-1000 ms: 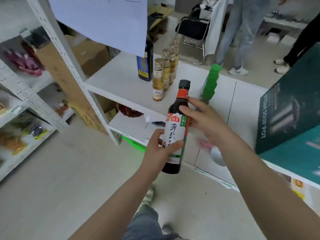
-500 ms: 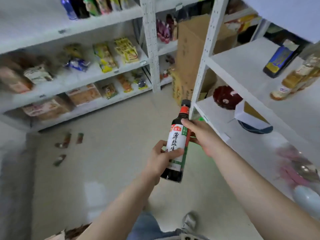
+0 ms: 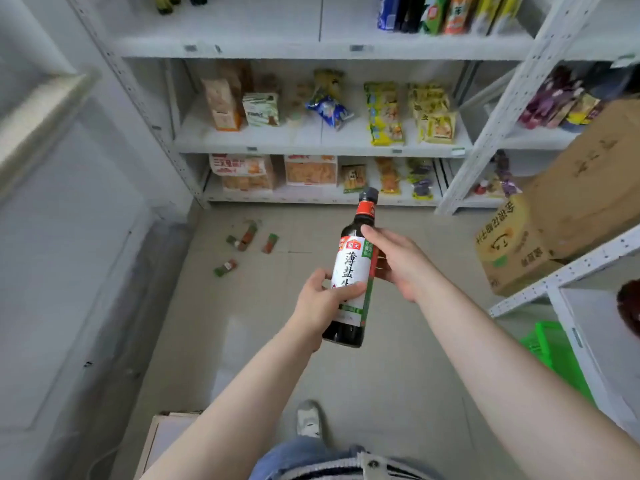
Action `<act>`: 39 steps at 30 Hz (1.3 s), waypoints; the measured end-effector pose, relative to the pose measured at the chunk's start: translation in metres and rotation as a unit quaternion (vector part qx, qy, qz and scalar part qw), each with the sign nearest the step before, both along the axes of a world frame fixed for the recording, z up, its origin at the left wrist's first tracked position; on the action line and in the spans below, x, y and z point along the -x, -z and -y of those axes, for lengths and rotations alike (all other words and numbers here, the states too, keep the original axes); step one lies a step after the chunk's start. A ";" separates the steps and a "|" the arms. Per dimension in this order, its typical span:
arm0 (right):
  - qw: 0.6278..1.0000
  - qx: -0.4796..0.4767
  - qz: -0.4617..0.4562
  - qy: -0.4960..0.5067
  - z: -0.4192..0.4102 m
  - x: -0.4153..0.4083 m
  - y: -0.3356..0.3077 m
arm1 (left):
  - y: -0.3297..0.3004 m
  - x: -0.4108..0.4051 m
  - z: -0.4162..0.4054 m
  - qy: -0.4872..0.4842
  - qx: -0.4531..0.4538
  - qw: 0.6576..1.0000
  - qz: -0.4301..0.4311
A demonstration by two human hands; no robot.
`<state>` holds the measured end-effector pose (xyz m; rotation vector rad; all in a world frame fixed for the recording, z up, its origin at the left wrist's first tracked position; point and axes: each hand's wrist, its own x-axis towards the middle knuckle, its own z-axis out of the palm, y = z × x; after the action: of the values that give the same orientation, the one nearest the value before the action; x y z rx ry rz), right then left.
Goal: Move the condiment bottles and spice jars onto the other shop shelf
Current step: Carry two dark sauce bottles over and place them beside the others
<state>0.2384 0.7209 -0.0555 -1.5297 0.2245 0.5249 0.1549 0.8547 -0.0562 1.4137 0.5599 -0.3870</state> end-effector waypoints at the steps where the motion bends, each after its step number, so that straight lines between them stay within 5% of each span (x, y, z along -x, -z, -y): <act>1: 1.000 -0.002 -0.002 -0.011 -0.020 -0.010 -0.002 | -0.001 -0.007 -0.019 -0.011 0.001 1.000 0.002; 11: 0.995 0.016 0.008 -0.102 -0.165 -0.130 -0.013 | 0.002 -0.107 -0.142 -0.107 0.017 0.994 0.012; 26: 0.974 0.004 0.109 -0.199 -0.328 -0.422 -0.074 | -0.039 -0.381 -0.285 -0.199 -0.007 0.974 0.103; 39: 0.975 0.001 0.161 -0.152 -0.475 -0.641 -0.121 | -0.072 -0.612 -0.450 -0.128 -0.055 0.975 0.174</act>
<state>0.8795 1.1961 0.0657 -1.6353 -0.2635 0.5069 0.7664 1.3046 0.0160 1.4534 0.4726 0.1006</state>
